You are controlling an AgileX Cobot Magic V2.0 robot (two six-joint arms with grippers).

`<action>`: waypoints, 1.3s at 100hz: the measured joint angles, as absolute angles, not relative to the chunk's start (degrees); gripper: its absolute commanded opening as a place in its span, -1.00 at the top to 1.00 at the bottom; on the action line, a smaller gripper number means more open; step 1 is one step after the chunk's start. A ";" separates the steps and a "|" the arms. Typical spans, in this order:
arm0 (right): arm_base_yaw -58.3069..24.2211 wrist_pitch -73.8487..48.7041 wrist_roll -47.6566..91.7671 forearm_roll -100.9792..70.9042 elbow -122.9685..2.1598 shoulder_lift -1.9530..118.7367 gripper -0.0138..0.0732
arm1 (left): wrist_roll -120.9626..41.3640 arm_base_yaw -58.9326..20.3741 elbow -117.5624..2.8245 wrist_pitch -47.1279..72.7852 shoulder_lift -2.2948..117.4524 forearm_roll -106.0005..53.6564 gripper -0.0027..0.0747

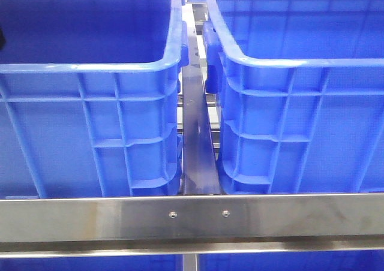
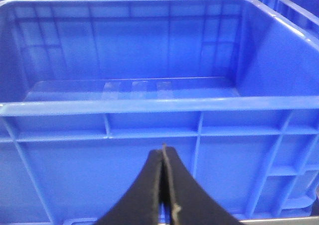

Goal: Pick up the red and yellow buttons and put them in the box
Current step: 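Close the left gripper around the red-capped push button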

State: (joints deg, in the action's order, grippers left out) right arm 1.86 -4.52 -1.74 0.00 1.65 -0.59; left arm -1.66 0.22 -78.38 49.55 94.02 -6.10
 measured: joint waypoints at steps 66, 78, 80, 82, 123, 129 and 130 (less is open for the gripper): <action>1.86 -4.52 -1.74 0.00 1.65 -0.59 0.84 | -4.11 0.22 -82.78 47.56 105.91 -5.80 -0.34; 1.86 -4.52 -1.74 0.00 1.65 -0.59 0.84 | -4.11 0.22 -82.78 46.95 106.45 -5.80 -0.34; 1.86 -4.52 -1.74 0.00 1.65 -0.59 0.84 | -4.11 0.22 -82.78 46.85 106.55 -5.80 -0.34; 1.86 -4.52 -1.74 0.00 1.65 -0.59 0.84 | -4.11 0.22 -82.78 46.83 106.53 -5.80 -0.34; 1.86 -4.52 -1.74 0.00 1.65 -0.59 0.84 | -4.11 0.14 -82.78 46.02 106.53 -5.80 0.35; 1.86 -4.52 -1.74 0.00 1.65 -0.59 0.84 | -4.11 0.14 -82.78 46.02 106.53 -5.90 0.47; 1.86 -4.52 -1.74 0.00 1.65 -0.59 0.84 | -4.11 0.14 -82.78 46.02 106.53 -5.90 0.49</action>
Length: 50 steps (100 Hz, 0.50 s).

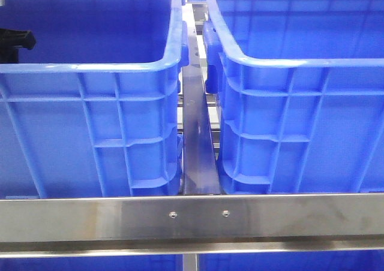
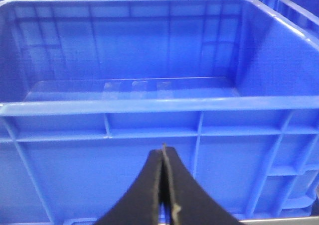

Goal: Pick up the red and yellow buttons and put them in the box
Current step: 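Close the left gripper around the red-capped push button, then lift the red button up out of the bin with the left gripper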

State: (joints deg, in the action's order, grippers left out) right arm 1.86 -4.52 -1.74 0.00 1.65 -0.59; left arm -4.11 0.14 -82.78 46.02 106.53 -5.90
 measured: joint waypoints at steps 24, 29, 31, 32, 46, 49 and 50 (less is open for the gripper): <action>1.86 -4.52 -1.74 0.00 1.65 -0.59 0.84 | -4.19 -0.01 -82.78 45.94 106.30 -5.90 0.63; 1.86 -4.52 -1.74 0.00 1.65 -0.59 0.84 | -4.24 -0.01 -82.78 46.04 105.87 -5.78 0.63; 1.86 -4.52 -1.74 0.00 1.65 -0.59 0.84 | -4.24 -0.01 -82.78 46.17 105.59 -5.78 0.63; 1.86 -4.52 -1.74 0.00 1.65 -0.59 0.84 | -4.24 -0.01 -82.78 46.16 105.46 -5.78 0.63; 1.86 -4.52 -1.74 0.00 1.65 -0.59 0.84 | -6.00 -0.01 -82.78 47.15 101.67 -5.78 0.63; 1.86 -4.52 -1.74 0.00 1.65 -0.59 0.84 | -6.93 -0.01 -82.78 47.45 100.40 -6.17 0.63; 1.86 -4.52 -1.74 0.00 1.65 -0.59 0.84 | -7.49 -0.01 -82.78 47.61 100.13 -6.28 0.63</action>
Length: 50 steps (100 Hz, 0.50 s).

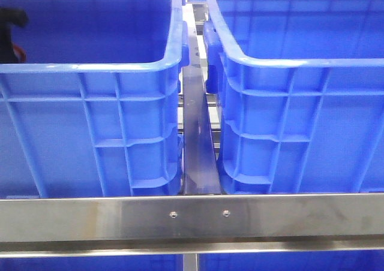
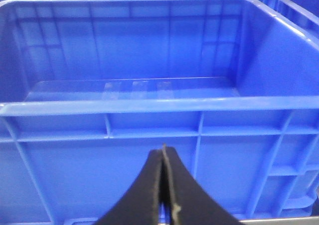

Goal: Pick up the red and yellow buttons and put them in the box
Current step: 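Lift the red button up out of the bin with the left gripper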

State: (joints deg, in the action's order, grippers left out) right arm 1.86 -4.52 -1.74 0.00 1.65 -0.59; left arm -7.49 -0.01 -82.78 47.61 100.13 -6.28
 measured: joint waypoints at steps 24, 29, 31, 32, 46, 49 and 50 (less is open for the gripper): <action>1.86 -4.52 -1.74 0.00 1.65 -0.59 0.84 | -18.24 -0.01 -82.78 50.88 92.00 -14.62 0.63; 1.86 -4.52 -1.74 0.00 1.65 -0.59 0.84 | -21.20 -0.01 -82.78 52.01 90.83 -18.52 0.63; 1.86 -4.52 -1.74 0.00 1.65 -0.59 0.84 | -22.62 -0.01 -82.78 52.60 90.42 -19.61 0.63; 1.86 -4.52 -1.74 0.00 1.65 -0.59 0.84 | -23.61 -0.01 -82.78 52.98 90.18 -20.77 0.63; 1.86 -4.52 -1.74 0.00 1.65 -0.59 0.84 | -34.17 -0.01 -82.78 57.50 89.47 -33.97 0.63; 1.86 -4.52 -1.74 0.00 1.65 -0.59 0.84 | -35.84 -0.01 -82.78 59.07 89.47 -36.82 0.63; 1.86 -4.52 -1.74 0.00 1.65 -0.59 0.84 | -36.24 -0.01 -82.78 59.39 89.47 -38.20 0.63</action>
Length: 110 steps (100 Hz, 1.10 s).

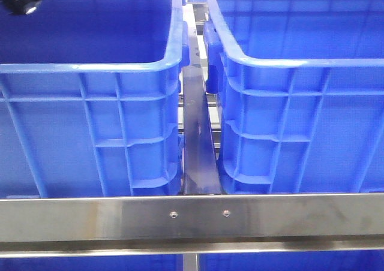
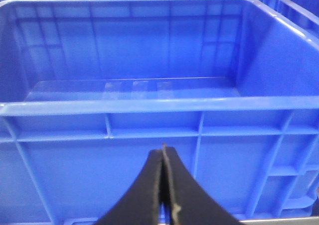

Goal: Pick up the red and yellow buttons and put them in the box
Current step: 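Lift the red button up out of the bin with the left gripper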

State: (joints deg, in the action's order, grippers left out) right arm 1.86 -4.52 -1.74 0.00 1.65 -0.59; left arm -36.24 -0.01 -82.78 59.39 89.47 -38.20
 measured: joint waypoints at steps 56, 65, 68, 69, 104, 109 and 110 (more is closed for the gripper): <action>1.86 -4.52 -1.74 0.00 1.65 -0.59 0.84 | -42.67 -15.22 -82.78 65.02 89.47 -55.89 0.63; 1.86 -4.52 -1.74 0.00 1.65 -0.59 0.84 | -42.67 -18.11 -82.78 65.16 89.59 -55.99 0.63; 1.86 -4.52 -1.74 0.00 1.65 -0.59 0.84 | -42.67 -18.87 -82.78 65.15 89.71 -56.01 0.63; 1.86 -4.52 -1.74 0.00 1.65 -0.59 0.84 | -42.67 -19.23 -82.78 65.26 89.81 -56.11 0.63; 1.86 -4.52 -1.74 0.00 1.65 -0.59 0.84 | -42.67 -21.37 -82.78 65.26 89.92 -56.12 0.63; 1.86 -4.52 -1.74 0.00 1.65 -0.59 0.84 | -42.67 -21.37 -82.78 65.26 89.92 -56.12 0.63; 1.86 -4.52 -1.74 0.00 1.65 -0.59 0.84 | -42.67 -21.40 -82.78 65.26 89.92 -56.12 0.63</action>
State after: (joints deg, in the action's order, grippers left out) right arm 1.86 -4.52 -1.74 0.00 1.65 -0.59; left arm -42.67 -21.40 -82.78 65.26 89.92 -56.12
